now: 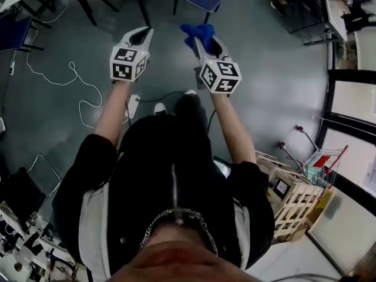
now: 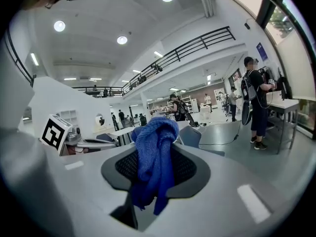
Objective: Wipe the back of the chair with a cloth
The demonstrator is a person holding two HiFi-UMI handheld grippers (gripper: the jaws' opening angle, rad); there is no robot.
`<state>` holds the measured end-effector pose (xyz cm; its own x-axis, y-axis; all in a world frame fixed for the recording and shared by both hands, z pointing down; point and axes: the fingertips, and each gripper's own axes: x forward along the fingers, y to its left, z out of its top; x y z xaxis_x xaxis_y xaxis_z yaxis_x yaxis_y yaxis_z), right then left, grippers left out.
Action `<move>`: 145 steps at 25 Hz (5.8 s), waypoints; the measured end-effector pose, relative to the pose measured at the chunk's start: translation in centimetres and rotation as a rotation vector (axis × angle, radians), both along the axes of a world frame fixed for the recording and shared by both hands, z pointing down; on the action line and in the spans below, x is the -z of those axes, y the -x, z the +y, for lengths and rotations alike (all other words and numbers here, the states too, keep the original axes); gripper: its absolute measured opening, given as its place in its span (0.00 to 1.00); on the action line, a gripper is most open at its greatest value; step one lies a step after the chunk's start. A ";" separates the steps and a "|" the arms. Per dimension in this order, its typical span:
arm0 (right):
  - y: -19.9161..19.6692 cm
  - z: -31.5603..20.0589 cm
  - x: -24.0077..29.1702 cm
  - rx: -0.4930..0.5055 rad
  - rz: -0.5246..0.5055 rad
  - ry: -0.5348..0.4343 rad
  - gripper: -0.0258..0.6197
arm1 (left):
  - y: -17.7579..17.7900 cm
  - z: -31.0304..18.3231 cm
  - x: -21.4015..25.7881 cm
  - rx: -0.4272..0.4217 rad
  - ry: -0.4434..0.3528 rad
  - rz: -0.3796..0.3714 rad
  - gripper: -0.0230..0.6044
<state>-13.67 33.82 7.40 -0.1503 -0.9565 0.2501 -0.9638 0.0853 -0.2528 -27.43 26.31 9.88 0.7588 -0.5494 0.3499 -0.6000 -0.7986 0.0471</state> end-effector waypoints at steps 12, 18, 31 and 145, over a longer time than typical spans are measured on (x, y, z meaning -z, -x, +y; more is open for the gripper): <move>-5.3 -5.7 -2.4 -0.013 -0.069 0.048 0.25 | -5.0 -4.1 -1.7 -0.030 0.034 -0.020 0.05; -8.1 -13.8 -2.0 0.032 -0.078 0.032 0.25 | -7.6 -10.6 -2.0 0.025 0.021 -0.047 0.05; -15.6 -25.1 -2.6 0.118 -0.080 0.059 0.25 | -14.7 -20.7 -2.3 0.116 0.042 -0.046 0.05; -34.4 -86.6 -38.5 0.109 0.190 -0.195 0.23 | -37.1 -54.5 -44.3 0.198 0.037 0.093 0.04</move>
<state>20.77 -52.81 45.91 -0.2231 -0.9700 0.0967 -0.9747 0.2205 -0.0370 9.63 -28.17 54.20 0.6670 -0.6790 0.3065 -0.7368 -0.6622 0.1365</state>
